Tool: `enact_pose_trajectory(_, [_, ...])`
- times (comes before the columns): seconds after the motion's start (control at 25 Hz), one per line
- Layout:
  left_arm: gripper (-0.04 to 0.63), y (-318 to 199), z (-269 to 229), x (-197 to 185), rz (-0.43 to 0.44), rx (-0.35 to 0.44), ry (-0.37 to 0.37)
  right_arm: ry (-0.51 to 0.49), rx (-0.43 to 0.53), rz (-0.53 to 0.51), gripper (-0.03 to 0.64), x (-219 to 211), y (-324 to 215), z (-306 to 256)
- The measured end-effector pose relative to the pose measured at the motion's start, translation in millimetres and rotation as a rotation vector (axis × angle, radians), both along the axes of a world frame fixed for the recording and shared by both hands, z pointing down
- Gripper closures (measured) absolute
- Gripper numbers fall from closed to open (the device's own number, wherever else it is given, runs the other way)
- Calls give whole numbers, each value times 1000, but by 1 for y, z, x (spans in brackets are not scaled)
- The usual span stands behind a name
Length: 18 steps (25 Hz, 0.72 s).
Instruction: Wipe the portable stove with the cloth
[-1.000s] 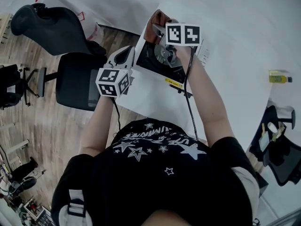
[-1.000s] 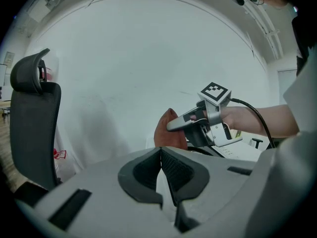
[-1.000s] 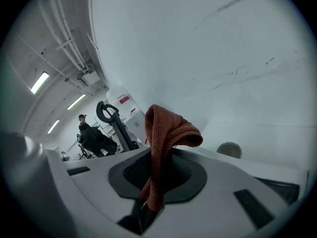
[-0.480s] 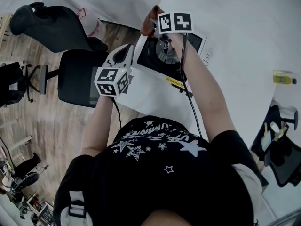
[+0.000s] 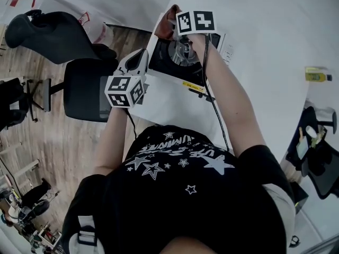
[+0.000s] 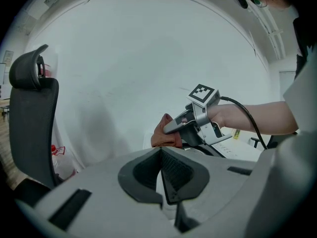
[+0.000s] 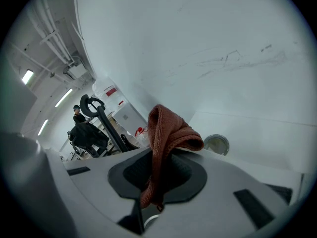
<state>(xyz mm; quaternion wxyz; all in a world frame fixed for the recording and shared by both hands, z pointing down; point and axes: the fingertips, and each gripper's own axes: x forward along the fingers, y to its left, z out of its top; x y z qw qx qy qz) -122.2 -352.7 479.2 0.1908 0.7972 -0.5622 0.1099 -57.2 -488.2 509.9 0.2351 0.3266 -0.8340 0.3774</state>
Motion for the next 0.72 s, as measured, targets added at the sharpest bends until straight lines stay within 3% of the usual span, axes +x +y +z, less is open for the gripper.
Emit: enact_pose_trajectory(0.72, [586, -15, -8, 31, 122, 13, 37, 5, -24, 185, 561, 84, 16, -1])
